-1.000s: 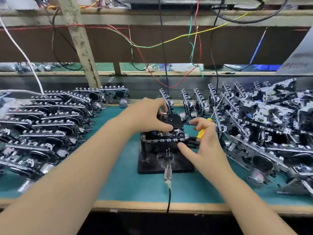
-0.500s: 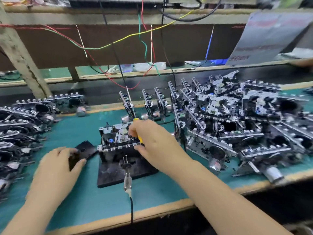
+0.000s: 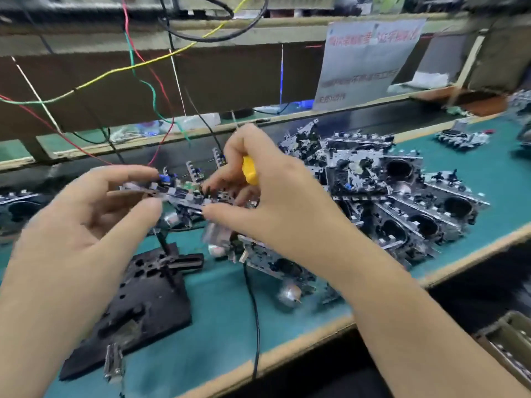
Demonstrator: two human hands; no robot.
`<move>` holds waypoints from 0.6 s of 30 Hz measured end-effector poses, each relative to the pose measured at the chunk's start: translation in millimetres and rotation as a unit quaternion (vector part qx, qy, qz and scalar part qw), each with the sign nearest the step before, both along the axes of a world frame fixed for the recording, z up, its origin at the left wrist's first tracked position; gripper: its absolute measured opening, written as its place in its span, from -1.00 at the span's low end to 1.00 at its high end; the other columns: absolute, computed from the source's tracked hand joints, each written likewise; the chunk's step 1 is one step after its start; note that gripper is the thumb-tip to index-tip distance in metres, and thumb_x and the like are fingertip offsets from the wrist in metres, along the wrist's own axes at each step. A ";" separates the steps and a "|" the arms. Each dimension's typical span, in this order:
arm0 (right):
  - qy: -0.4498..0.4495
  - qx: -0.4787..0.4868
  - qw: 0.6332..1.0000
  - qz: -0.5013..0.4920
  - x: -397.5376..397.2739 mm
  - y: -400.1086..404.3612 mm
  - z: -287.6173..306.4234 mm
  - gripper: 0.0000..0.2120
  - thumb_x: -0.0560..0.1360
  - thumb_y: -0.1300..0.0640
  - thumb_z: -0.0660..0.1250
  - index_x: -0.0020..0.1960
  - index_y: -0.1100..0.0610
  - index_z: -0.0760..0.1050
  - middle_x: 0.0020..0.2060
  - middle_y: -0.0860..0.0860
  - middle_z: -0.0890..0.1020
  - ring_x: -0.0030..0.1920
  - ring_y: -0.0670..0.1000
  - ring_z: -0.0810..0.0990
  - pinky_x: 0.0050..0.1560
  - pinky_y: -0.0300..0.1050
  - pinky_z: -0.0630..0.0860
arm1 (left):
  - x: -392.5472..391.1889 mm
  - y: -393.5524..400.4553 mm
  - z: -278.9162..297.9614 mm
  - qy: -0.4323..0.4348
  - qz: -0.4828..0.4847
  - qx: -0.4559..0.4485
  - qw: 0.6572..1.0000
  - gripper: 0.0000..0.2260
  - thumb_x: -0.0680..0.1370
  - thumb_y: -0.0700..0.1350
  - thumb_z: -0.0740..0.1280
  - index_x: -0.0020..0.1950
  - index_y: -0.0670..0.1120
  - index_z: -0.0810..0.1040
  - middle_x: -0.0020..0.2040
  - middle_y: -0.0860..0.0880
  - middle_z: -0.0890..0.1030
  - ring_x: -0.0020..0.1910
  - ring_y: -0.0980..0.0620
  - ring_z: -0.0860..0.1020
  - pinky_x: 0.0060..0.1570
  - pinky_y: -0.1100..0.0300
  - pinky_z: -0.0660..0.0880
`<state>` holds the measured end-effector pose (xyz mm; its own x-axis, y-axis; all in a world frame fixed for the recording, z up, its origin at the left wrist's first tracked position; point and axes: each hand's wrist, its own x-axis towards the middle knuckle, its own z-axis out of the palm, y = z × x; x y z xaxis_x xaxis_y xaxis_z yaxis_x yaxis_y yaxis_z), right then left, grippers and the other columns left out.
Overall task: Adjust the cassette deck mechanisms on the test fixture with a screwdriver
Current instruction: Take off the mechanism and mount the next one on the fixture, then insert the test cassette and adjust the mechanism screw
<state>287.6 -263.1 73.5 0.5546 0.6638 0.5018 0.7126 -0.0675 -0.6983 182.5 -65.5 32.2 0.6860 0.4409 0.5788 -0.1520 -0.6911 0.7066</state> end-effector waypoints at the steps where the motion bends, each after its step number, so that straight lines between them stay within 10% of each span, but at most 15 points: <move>1: -0.012 0.001 1.000 -0.024 8.6 -17.2 3.6 -0.58 0.44 0.22 0.53 -0.05 0.06 0.25 -0.11 -0.03 0.70 -0.21 0.11 0.61 -0.06 0.05 0.58 | 10.9 -22.2 12.2 -0.005 -0.026 0.002 1.000 -0.70 0.51 0.09 0.39 0.25 0.20 0.58 0.14 0.12 0.67 0.11 0.11 0.65 0.03 0.03 0.61; 10: -0.144 0.033 0.941 -0.306 101.2 -151.0 11.8 -0.50 0.42 0.16 0.52 -0.06 -0.19 0.21 -0.05 -0.13 0.68 -0.17 -0.11 0.61 -0.02 -0.33 0.46 | 163.1 -154.1 68.5 0.096 -0.276 0.089 0.952 -0.65 0.60 -0.09 0.39 0.38 -0.03 0.50 0.41 0.03 0.47 0.34 0.20 0.45 0.38 0.13 0.38; 18: -0.080 -0.056 0.878 -0.469 200.9 -204.6 -35.1 -0.52 0.40 0.24 0.54 -0.01 -0.01 0.24 -0.08 0.09 0.66 -0.16 0.21 0.55 -0.05 0.15 0.50 | 170.0 -146.4 49.8 0.160 -0.302 0.145 0.928 -0.76 0.59 0.03 0.38 0.26 0.14 0.56 0.43 0.20 0.43 0.36 0.32 0.37 0.32 0.29 0.33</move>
